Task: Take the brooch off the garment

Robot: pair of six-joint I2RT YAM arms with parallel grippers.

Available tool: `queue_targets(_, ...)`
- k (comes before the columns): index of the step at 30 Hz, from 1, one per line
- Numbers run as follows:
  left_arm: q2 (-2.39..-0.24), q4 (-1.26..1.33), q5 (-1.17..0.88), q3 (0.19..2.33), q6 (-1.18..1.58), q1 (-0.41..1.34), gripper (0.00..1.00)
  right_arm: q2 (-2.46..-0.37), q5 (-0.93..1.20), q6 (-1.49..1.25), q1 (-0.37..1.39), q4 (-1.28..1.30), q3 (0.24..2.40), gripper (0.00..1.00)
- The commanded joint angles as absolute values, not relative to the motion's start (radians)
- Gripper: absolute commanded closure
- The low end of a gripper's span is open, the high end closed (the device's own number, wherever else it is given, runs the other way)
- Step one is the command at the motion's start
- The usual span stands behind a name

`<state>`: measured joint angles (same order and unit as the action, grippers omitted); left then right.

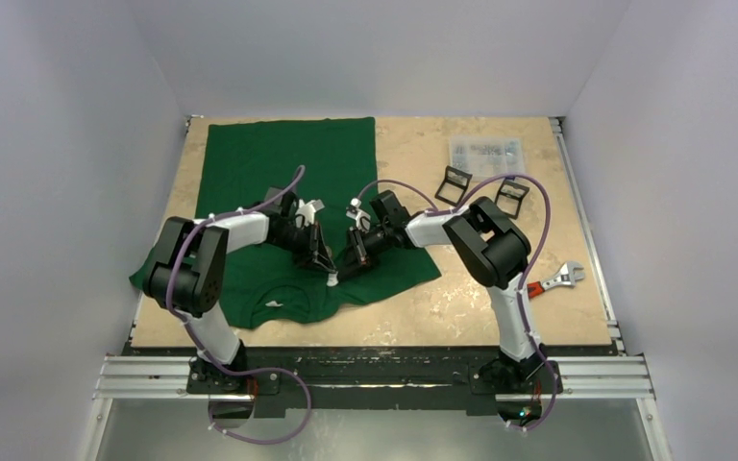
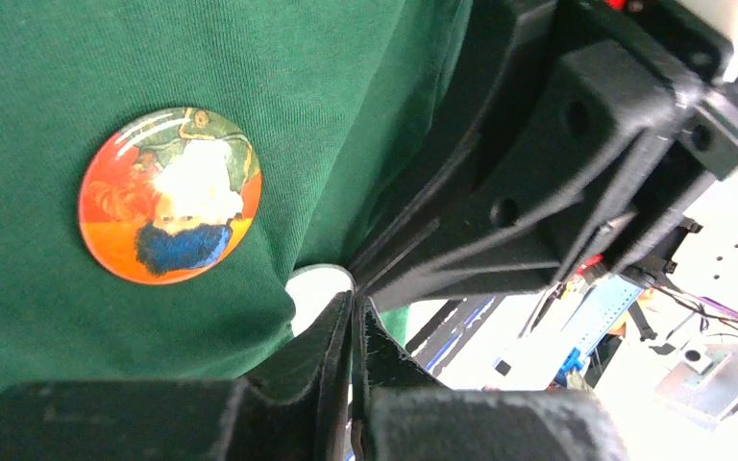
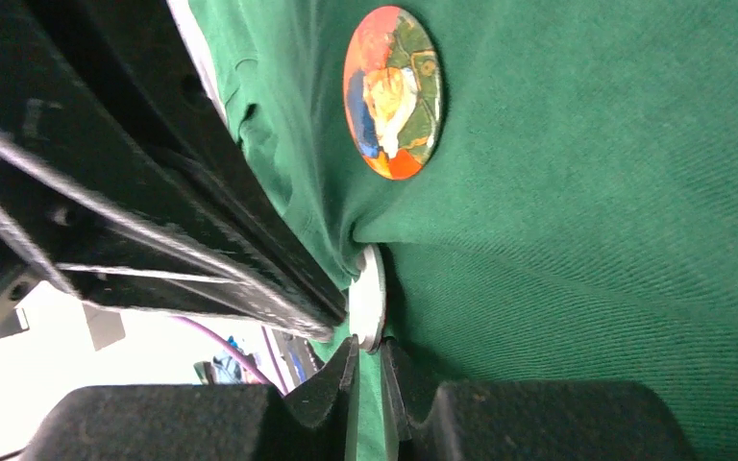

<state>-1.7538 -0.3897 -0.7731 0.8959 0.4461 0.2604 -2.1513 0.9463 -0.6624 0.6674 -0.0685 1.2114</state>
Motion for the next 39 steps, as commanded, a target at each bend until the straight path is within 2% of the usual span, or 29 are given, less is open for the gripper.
queue_targets(1,-1.666,-0.376,-0.802,0.889,0.454,0.235,0.94,-2.159,0.952,-0.663,0.671,-0.093,1.239,0.85)
queue_targets(6,-1.619,-0.428,-0.779,0.869,0.417,0.208,0.91,-2.151,0.958,-0.657,0.671,-0.101,1.239,0.85)
queue_targets(14,-1.639,-0.509,-0.694,0.862,0.361,0.195,0.93,-2.149,0.956,-0.687,0.671,-0.14,1.255,0.71)
queue_targets(20,-1.687,-0.506,-0.684,0.871,0.348,0.195,0.94,-2.167,0.944,-0.699,0.672,-0.147,1.268,0.67)
queue_targets(27,-1.731,-0.495,-0.696,0.894,0.349,0.195,0.95,-2.202,0.934,-0.69,0.673,-0.129,1.291,0.68)
queue_targets(30,-1.728,-0.496,-0.696,0.896,0.346,0.195,0.95,-2.21,0.935,-0.666,0.672,-0.107,1.296,0.73)
queue_targets(35,-1.686,-0.507,-0.652,0.887,0.336,0.196,0.84,-2.208,0.953,-0.638,0.671,-0.093,1.293,0.79)
queue_targets(38,-1.667,-0.508,-0.643,0.877,0.329,0.199,0.8,-2.203,0.966,-0.63,0.672,-0.09,1.293,0.62)
queue_targets(39,-1.666,-0.507,-0.64,0.875,0.328,0.2,0.8,-2.201,0.976,-0.63,0.672,-0.088,1.293,0.61)
